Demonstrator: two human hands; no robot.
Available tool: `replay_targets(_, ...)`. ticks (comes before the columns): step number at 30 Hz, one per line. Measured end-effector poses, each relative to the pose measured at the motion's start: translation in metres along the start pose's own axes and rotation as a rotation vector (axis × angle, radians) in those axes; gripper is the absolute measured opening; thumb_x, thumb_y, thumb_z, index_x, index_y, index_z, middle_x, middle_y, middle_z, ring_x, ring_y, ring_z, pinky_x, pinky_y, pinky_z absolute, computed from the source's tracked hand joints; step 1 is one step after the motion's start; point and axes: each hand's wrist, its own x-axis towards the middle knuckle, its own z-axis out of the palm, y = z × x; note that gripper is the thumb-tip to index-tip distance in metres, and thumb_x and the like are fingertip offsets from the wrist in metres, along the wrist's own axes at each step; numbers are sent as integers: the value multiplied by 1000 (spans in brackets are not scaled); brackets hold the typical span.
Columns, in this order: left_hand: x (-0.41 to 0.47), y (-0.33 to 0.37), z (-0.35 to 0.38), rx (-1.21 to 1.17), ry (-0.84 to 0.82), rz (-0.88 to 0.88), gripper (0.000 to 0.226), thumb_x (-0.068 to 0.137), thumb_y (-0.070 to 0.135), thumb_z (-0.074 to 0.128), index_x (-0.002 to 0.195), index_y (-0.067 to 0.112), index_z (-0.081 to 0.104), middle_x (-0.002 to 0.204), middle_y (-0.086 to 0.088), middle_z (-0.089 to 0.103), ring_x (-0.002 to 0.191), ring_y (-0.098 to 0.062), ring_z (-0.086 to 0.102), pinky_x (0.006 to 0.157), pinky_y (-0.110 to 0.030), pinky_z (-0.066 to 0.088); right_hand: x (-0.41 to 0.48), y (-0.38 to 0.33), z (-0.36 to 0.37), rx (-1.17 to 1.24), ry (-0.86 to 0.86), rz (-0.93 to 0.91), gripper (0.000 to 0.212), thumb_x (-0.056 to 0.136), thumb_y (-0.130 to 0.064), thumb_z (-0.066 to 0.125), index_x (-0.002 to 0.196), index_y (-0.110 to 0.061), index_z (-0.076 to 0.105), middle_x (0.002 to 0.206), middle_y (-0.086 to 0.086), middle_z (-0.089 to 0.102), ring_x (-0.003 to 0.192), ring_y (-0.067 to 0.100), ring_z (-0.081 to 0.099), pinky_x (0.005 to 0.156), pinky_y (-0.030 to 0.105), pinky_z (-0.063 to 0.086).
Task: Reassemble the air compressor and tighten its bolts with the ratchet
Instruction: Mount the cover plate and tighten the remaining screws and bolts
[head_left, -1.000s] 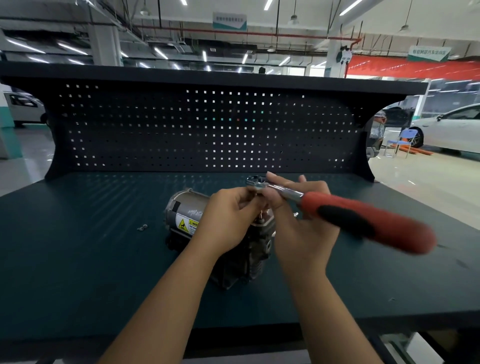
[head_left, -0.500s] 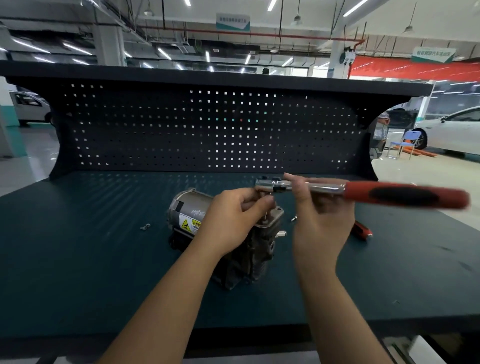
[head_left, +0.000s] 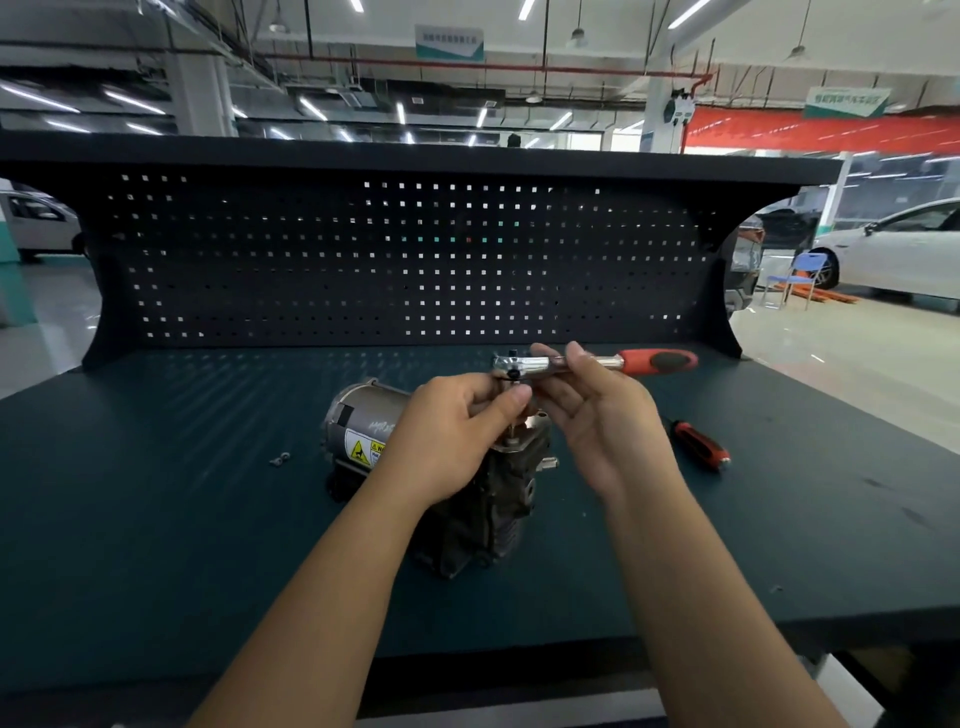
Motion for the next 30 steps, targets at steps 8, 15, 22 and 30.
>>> replay_targets(8,-3,0,10,-151,86,-3,10,87,30,63,81,29,71,66,18,70,62,8,63,55,-5,42,-33,29,11,-529,153,-925,35,86,-15,68,95,-47,59,93,5,70,94,15,67,86,25,50)
replay_targets(15,-4,1,2,-42,16,-7,22,89,38,57,86,23,73,80,7,74,77,-5,69,74,-24,54,-11,11,1,-118,79,-308,11,94,-15,58,98,-5,57,90,7,75,89,20,71,82,28,54)
replay_targets(22,-3,2,8,-9,54,0,24,90,38,57,91,20,73,82,4,74,79,-6,68,75,-28,53,-15,19,5,33,150,-399,7,94,-11,56,98,-7,52,89,8,75,91,20,71,85,27,55)
replay_targets(30,-6,2,9,-13,91,2,23,89,36,58,92,19,74,79,2,74,78,-11,69,76,-35,54,-28,31,17,-109,265,-645,8,94,-10,57,96,-12,50,91,6,75,92,16,71,79,16,49)
